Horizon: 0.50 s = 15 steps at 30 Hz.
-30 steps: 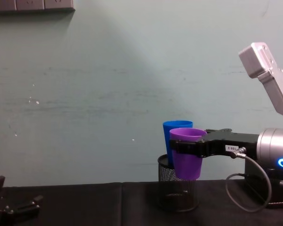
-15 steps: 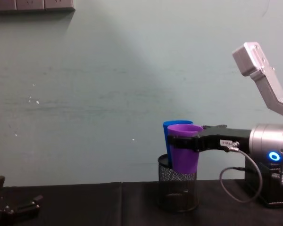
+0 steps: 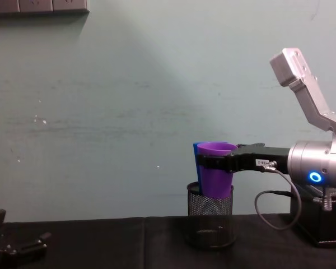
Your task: Pick up one cup with a gripper and tap it against the other cup.
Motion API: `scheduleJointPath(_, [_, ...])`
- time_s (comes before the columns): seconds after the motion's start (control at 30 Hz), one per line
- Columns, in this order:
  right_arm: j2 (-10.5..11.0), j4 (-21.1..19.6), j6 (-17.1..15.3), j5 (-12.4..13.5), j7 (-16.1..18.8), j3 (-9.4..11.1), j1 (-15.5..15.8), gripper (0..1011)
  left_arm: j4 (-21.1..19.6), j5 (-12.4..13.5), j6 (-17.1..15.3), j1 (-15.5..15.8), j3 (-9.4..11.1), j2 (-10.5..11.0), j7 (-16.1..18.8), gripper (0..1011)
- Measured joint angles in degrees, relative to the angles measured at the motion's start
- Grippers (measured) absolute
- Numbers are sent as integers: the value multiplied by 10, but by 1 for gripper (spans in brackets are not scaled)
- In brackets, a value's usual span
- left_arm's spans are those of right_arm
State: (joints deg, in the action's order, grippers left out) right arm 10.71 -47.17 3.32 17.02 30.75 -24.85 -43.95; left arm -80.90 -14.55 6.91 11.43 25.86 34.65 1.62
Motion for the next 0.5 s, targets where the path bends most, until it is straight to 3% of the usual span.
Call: scheduleJointPath(0.5, [-11, 27, 7, -4, 6, 7, -16, 733, 0, 0, 0, 0, 0, 0, 0, 1000])
